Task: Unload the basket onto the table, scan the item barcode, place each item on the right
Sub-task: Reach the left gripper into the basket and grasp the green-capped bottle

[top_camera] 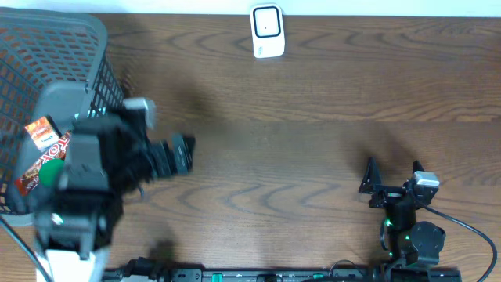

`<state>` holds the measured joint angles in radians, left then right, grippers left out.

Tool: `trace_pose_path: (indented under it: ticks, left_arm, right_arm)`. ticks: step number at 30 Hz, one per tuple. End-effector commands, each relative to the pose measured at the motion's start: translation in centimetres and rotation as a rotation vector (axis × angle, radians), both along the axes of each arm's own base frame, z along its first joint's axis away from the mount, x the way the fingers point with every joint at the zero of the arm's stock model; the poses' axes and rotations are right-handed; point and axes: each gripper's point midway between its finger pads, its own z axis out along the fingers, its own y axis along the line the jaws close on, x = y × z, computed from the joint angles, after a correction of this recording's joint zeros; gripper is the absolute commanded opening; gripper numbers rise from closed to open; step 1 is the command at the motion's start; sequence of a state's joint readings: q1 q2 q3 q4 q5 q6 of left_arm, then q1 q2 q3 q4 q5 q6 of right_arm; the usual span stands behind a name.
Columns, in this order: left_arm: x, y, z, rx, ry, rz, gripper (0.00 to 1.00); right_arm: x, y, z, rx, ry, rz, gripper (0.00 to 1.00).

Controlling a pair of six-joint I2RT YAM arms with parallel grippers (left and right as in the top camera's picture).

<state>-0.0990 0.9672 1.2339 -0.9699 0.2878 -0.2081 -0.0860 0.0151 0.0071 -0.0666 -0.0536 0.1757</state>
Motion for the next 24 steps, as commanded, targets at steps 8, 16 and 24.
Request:
trace_pose_path:
  ticks: [8, 16, 24]
  left_arm:
    - [4.1, 13.2, 9.3, 0.093, 0.109, 0.61, 0.98]
    - [-0.6, 24.8, 4.5, 0.044, 0.339, 0.999, 0.98]
    - [-2.8, 28.6, 0.1, 0.007, 0.431, 1.129, 0.98]
  right_arm:
    - [0.0, 0.1, -0.1, 0.01, 0.004, 0.002, 0.99]
    - [0.0, 0.1, -0.1, 0.01, 0.004, 0.002, 0.99]
    - [0.0, 0.1, -0.1, 0.01, 0.004, 0.002, 0.99]
